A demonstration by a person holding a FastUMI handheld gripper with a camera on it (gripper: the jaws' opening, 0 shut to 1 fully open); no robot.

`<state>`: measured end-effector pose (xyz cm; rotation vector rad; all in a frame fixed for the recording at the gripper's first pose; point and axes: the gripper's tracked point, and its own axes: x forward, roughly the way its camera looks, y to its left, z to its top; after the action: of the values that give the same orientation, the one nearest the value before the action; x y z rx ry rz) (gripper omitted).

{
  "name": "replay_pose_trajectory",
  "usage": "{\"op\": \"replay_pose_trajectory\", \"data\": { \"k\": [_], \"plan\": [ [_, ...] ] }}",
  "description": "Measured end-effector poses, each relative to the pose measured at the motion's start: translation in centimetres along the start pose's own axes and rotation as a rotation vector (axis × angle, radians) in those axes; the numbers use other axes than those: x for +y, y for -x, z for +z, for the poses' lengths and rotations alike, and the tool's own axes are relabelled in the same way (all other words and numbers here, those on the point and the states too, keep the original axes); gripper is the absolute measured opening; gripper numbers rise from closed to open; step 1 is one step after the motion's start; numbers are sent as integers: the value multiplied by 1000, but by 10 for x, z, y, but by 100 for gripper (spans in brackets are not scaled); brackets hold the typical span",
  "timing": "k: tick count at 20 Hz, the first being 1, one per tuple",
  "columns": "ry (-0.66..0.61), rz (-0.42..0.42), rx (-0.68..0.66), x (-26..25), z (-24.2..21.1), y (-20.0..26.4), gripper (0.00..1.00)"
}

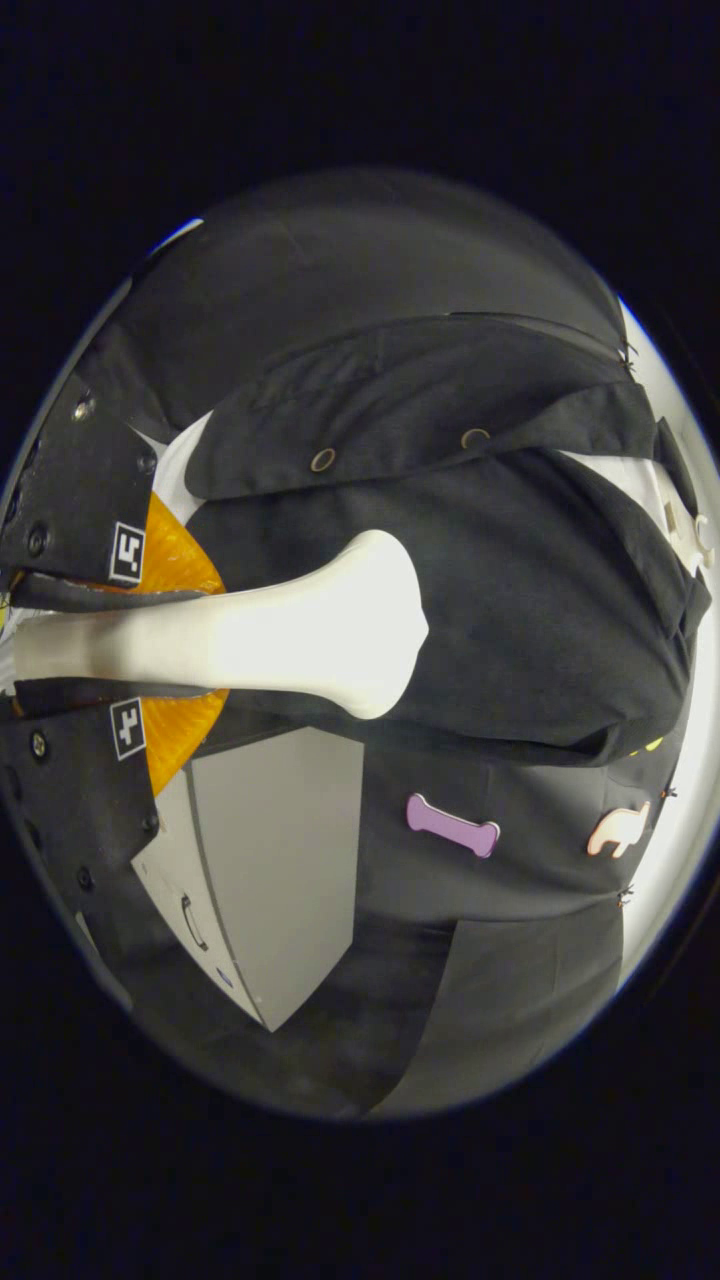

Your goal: Iron the clothes twice with a garment steamer, once on the left side and once on the right side.

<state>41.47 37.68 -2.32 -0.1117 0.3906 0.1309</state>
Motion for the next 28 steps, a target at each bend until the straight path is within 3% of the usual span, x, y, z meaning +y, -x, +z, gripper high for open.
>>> {"op": "replay_pose_trajectory", "data": {
  "k": [14, 23, 28],
  "plan": [
    [27, 10, 92, 6, -97, -37, 29],
    [42, 19, 139, 4, -122, -41, 29],
    [13, -3, 117, 2, -106, -22, 29]
  ]
}}
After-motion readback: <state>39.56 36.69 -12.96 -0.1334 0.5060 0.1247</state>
